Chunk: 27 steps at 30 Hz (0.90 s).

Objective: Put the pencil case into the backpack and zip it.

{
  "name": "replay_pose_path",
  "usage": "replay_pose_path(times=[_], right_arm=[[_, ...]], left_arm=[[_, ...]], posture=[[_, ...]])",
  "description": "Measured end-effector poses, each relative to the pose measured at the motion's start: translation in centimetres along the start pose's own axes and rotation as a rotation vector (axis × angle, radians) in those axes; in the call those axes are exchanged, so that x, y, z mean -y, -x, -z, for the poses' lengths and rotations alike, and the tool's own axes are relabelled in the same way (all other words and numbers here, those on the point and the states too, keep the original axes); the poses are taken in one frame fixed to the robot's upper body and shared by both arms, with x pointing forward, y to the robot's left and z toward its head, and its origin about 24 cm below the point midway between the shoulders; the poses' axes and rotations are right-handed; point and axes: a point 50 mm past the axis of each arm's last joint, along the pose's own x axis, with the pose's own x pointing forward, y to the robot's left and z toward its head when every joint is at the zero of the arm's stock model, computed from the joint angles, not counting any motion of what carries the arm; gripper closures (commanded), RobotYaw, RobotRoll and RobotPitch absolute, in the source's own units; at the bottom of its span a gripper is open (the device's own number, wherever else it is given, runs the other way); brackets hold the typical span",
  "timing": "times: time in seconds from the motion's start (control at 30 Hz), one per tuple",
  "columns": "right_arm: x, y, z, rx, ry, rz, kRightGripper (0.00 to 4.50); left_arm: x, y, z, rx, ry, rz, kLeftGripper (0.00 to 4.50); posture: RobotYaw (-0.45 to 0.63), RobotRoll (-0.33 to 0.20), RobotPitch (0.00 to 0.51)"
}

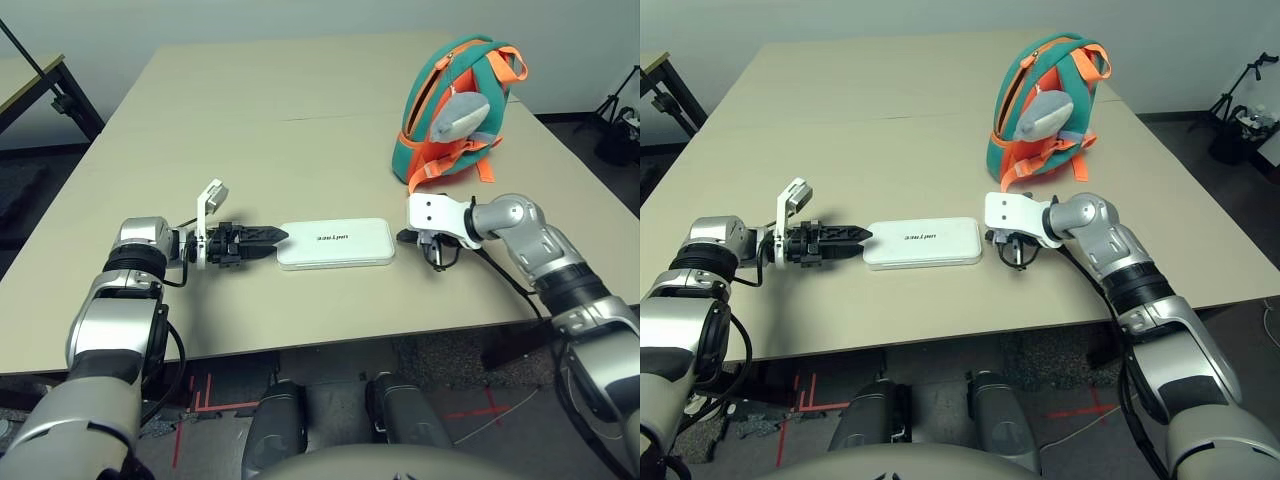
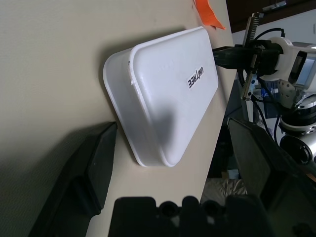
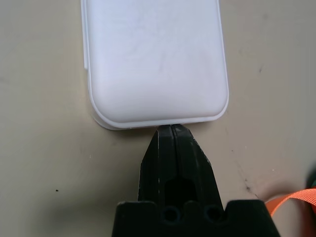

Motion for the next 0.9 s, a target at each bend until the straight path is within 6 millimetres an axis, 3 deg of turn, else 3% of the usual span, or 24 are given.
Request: replay_pose_path(times=[0.63, 0.8, 0.9], right_arm=[[0.1, -1.9, -1.5, 0.006, 0.043, -0.050, 4.48], [-0.8, -4.4, -4.3, 0.097, 0.094, -0.113, 4.48], [-0.6, -4.3, -4.3, 0.095, 0.100, -0.111, 4.48]], left_arm=[[-0.2, 0.6, 0.0, 0.009, 0.002, -0.021, 0.00], [-0.1, 0.0, 0.0, 0.001, -0.007, -0.005, 0.00], [-0.1, 0.0, 0.0, 0.001, -0.006, 0.000, 0.00]], posture=[[-0.16, 0.000, 0.029], [-0.16, 0.000, 0.024], [-0.16, 0.000, 0.024]])
